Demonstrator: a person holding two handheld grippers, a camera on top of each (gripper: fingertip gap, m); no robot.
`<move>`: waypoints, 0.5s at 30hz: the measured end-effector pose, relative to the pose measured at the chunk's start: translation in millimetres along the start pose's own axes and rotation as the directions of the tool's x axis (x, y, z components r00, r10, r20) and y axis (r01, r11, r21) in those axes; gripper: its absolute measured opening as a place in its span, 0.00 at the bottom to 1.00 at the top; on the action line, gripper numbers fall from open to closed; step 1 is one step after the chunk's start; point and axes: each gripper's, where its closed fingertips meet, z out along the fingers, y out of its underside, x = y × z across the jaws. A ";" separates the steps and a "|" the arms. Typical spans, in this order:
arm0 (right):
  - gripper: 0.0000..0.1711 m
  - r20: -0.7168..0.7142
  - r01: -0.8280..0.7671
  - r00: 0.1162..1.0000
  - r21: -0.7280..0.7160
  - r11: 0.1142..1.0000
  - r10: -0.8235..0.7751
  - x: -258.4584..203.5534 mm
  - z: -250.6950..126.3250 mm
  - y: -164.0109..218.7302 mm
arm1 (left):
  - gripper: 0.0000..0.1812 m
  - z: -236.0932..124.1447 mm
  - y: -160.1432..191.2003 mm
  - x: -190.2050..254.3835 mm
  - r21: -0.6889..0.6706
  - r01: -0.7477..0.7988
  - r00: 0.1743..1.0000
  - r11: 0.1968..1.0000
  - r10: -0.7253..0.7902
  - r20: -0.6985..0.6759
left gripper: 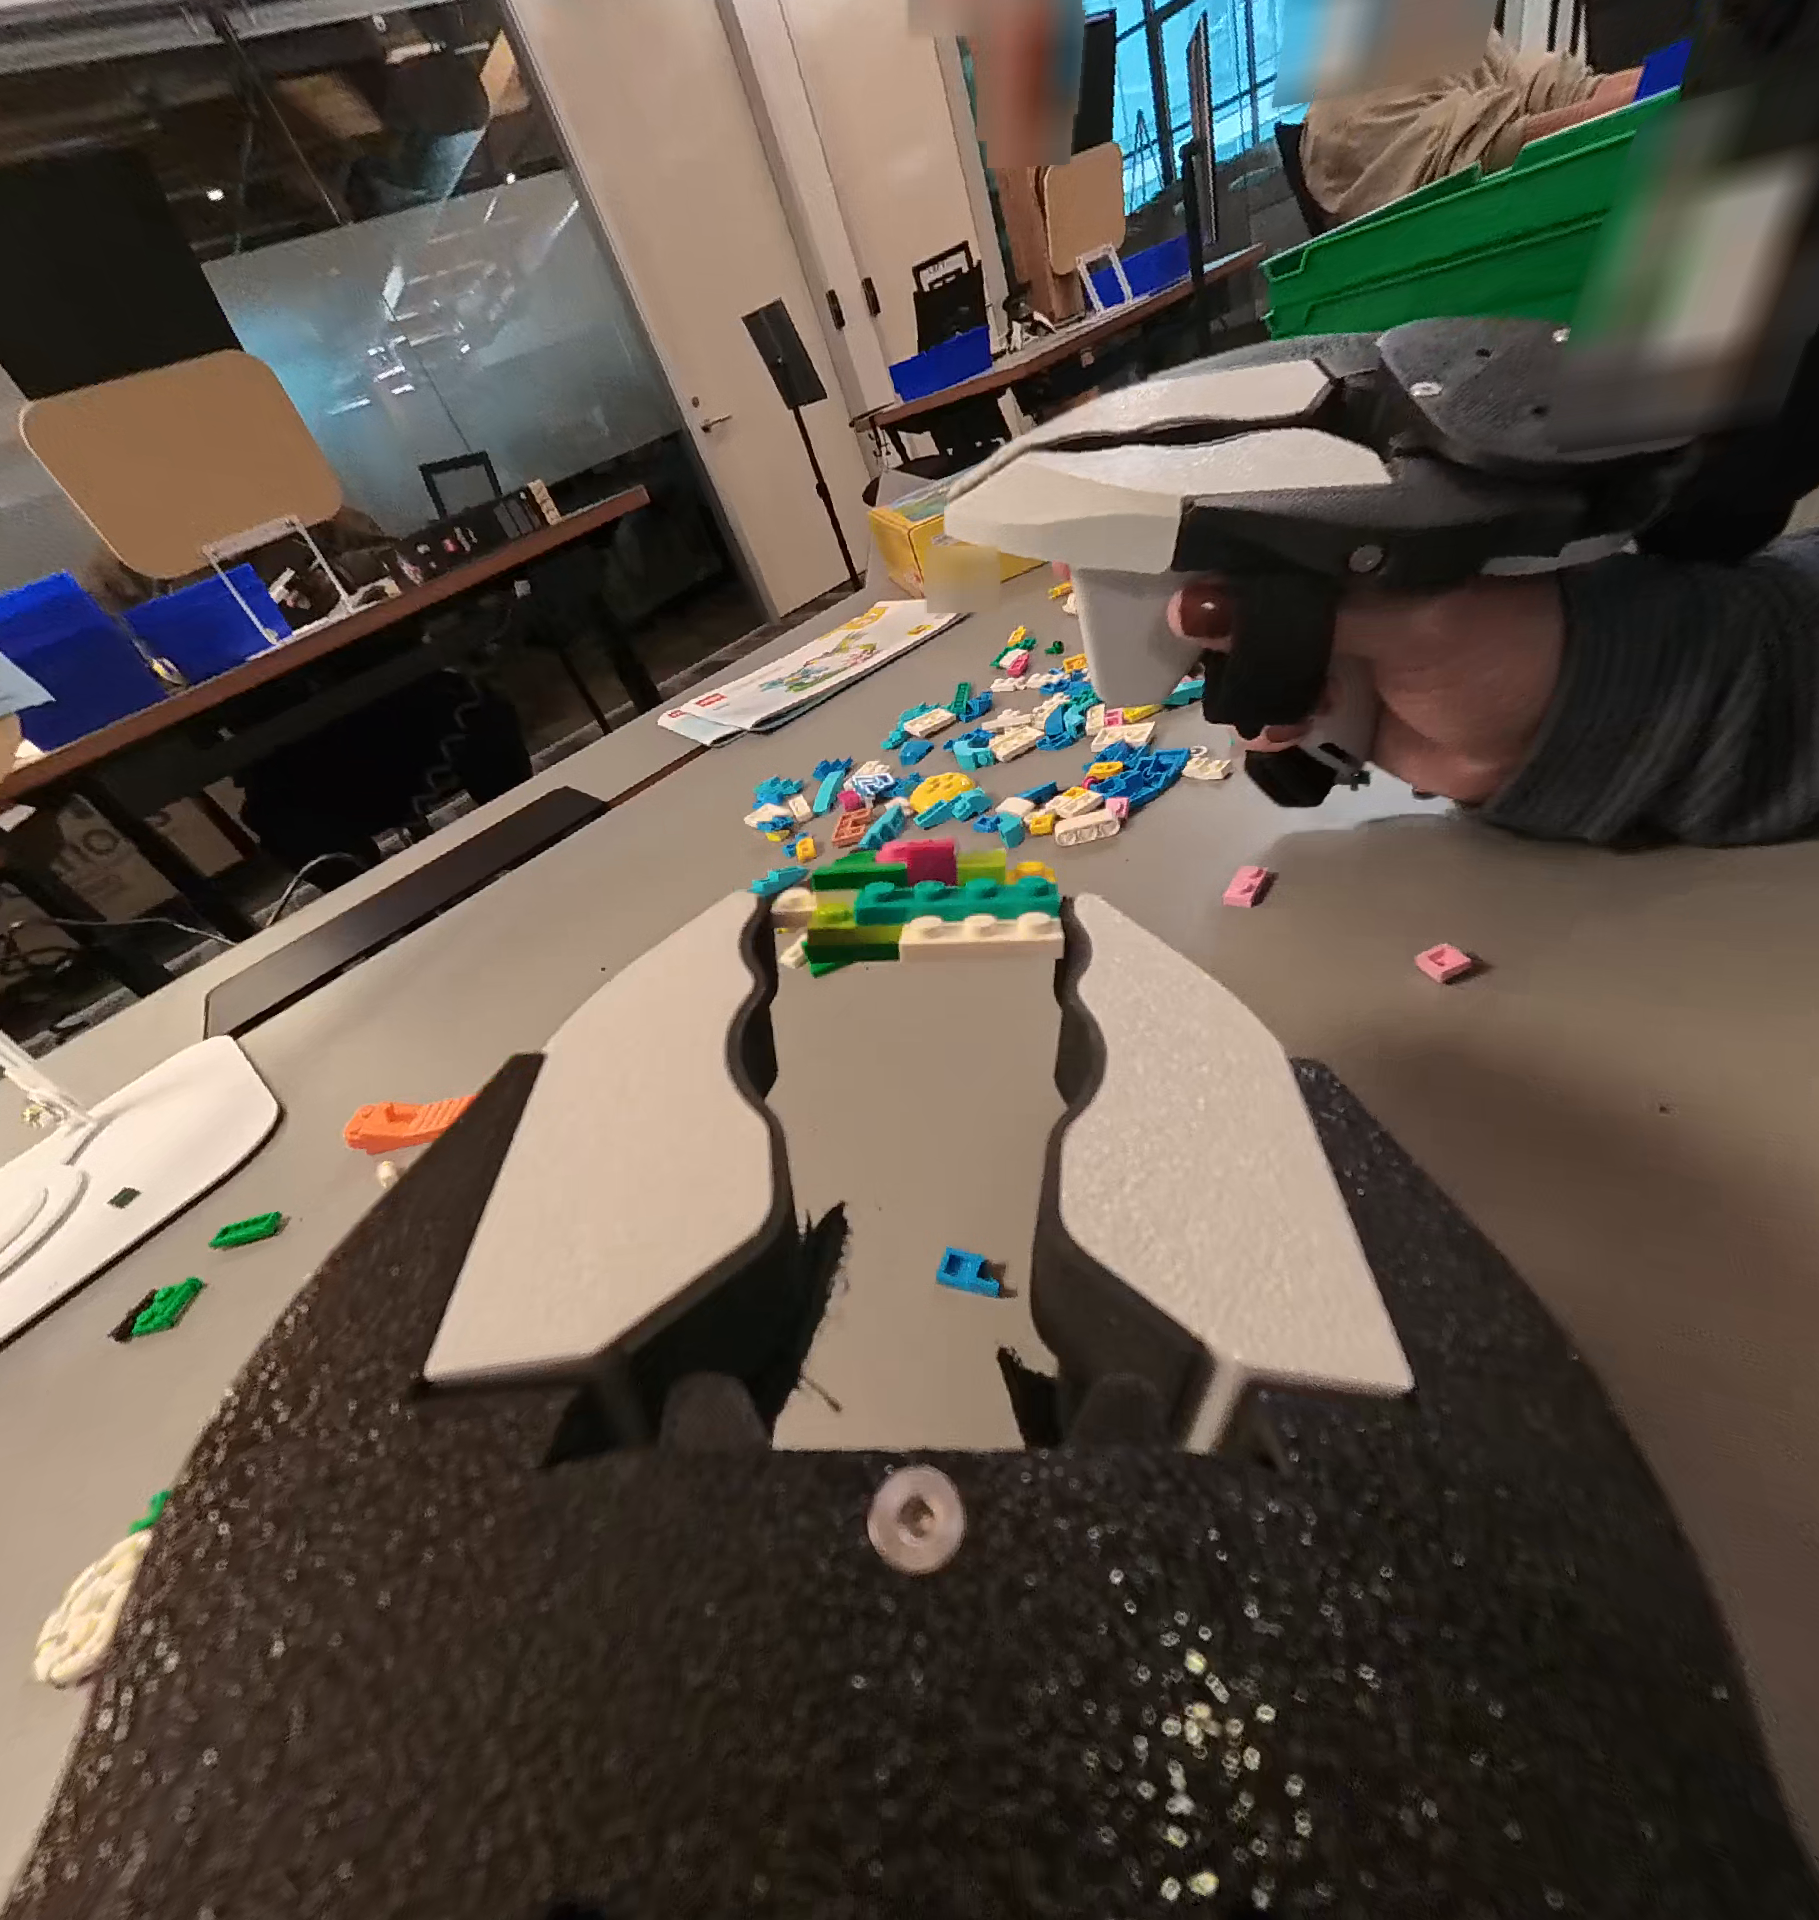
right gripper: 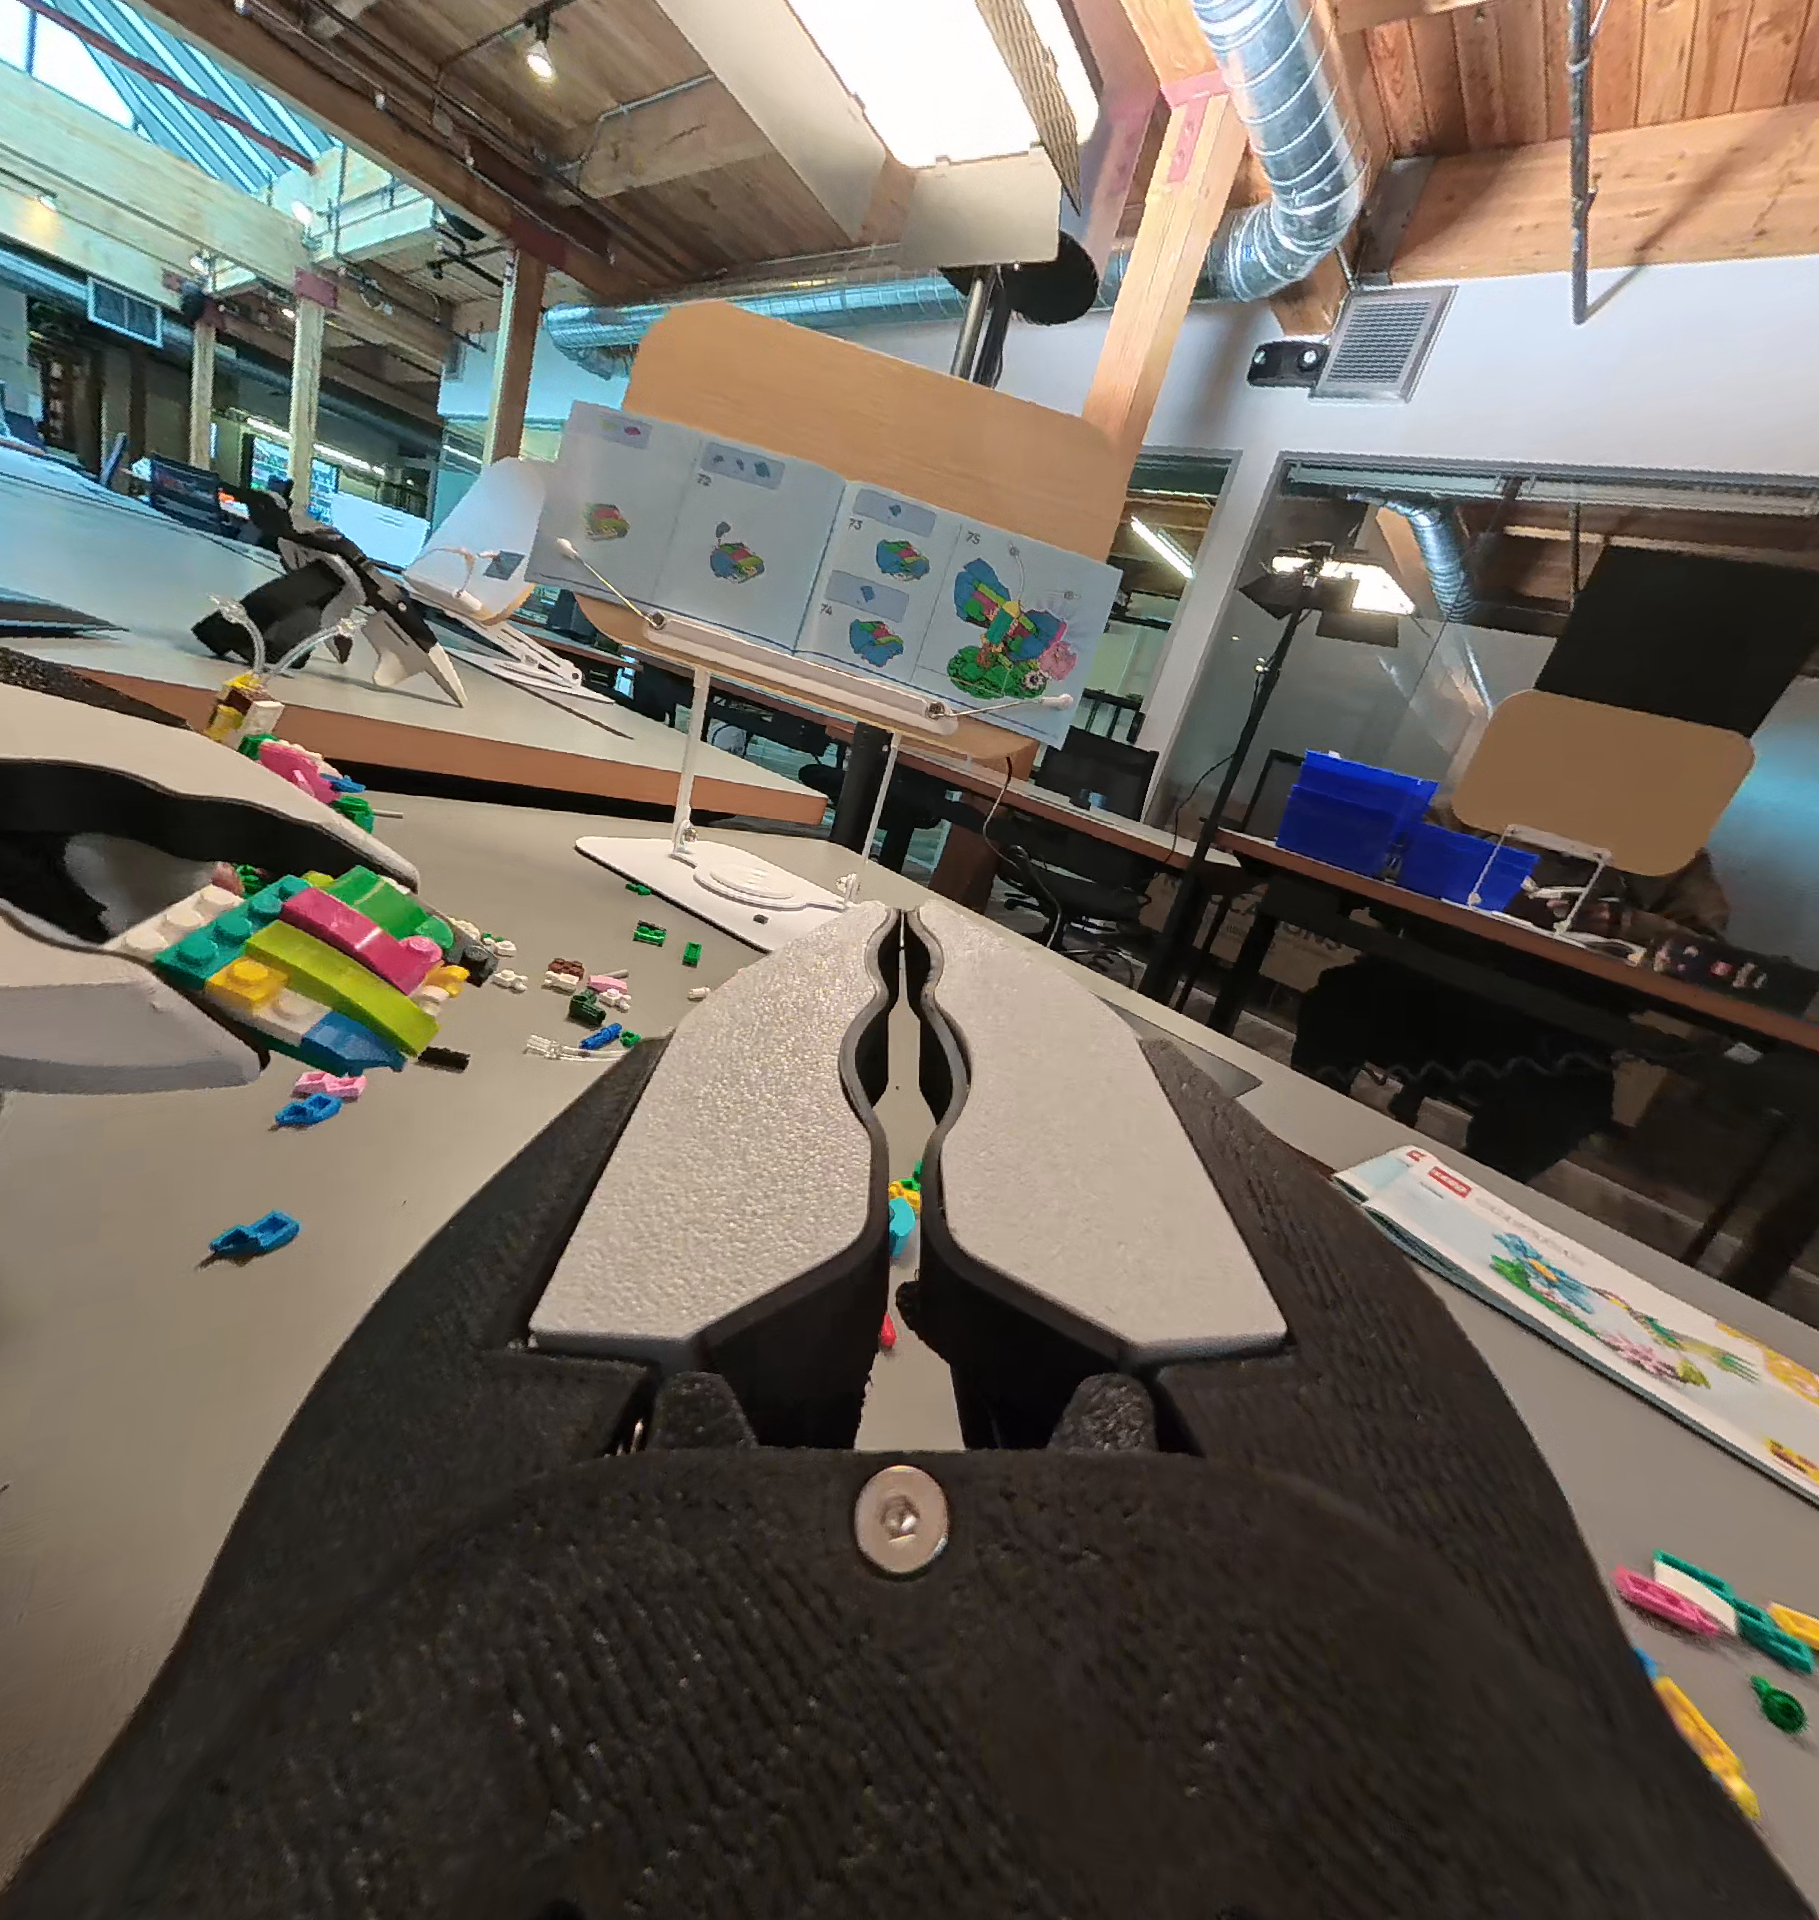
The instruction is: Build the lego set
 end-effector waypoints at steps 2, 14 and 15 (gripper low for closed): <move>0.00 0.005 0.009 1.000 -0.013 1.000 -0.009 -0.5 -0.3 0.7 | 0.28 -0.9 -1.1 -1.1 0.010 0.005 1.000 1.000 -0.005 0.005; 0.00 -0.083 0.226 0.969 -0.075 0.971 -0.232 3.4 -1.8 6.5 | 0.28 -8.9 -5.3 -10.2 0.045 0.018 0.997 0.999 -0.021 0.079; 0.00 -0.085 0.234 0.967 -0.082 0.969 -0.241 3.3 -1.6 7.5 | 0.28 -11.2 -5.0 -12.3 0.041 0.009 0.994 0.999 -0.013 0.107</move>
